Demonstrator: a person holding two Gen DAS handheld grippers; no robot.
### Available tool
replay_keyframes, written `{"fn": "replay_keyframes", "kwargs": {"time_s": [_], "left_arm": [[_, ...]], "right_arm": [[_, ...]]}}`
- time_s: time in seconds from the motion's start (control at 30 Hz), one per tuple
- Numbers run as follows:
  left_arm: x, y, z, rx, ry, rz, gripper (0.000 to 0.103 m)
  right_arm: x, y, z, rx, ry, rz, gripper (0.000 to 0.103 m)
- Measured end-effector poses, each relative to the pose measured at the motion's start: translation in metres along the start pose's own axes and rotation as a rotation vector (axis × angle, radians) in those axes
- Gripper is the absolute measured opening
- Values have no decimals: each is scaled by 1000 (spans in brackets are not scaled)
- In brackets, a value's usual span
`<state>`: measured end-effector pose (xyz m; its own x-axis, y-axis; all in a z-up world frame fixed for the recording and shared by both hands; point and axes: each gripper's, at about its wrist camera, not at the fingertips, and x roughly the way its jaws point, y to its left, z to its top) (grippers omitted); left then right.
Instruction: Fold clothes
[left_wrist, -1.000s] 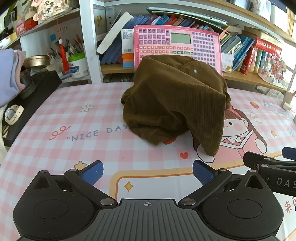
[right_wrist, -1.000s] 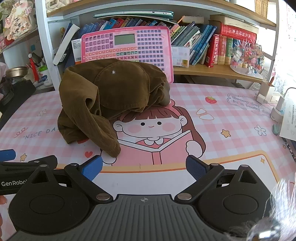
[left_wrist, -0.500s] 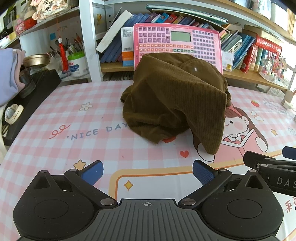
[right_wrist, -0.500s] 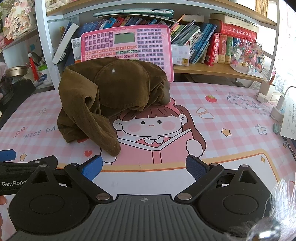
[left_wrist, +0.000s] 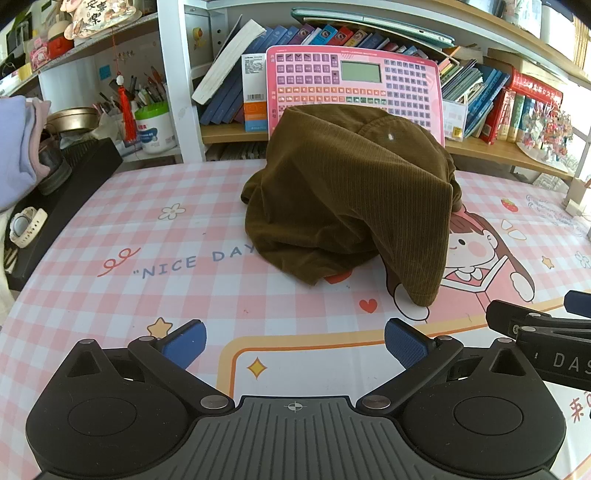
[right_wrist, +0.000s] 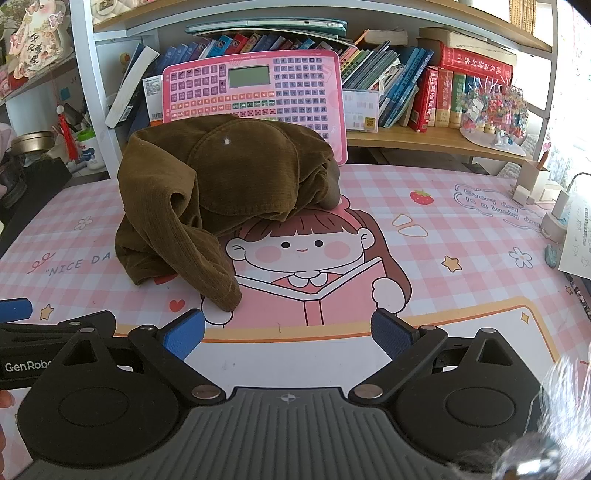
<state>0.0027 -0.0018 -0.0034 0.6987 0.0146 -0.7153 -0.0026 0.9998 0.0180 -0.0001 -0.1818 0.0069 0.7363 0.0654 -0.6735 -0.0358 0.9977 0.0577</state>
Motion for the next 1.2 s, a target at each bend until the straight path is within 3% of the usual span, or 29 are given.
{"fn": "replay_keyframes", "kwargs": {"time_s": [1.2], "left_arm": [[-2, 1, -1, 0, -3, 2, 103]], "right_arm": [[-2, 2, 0, -7, -11, 1, 97]]}}
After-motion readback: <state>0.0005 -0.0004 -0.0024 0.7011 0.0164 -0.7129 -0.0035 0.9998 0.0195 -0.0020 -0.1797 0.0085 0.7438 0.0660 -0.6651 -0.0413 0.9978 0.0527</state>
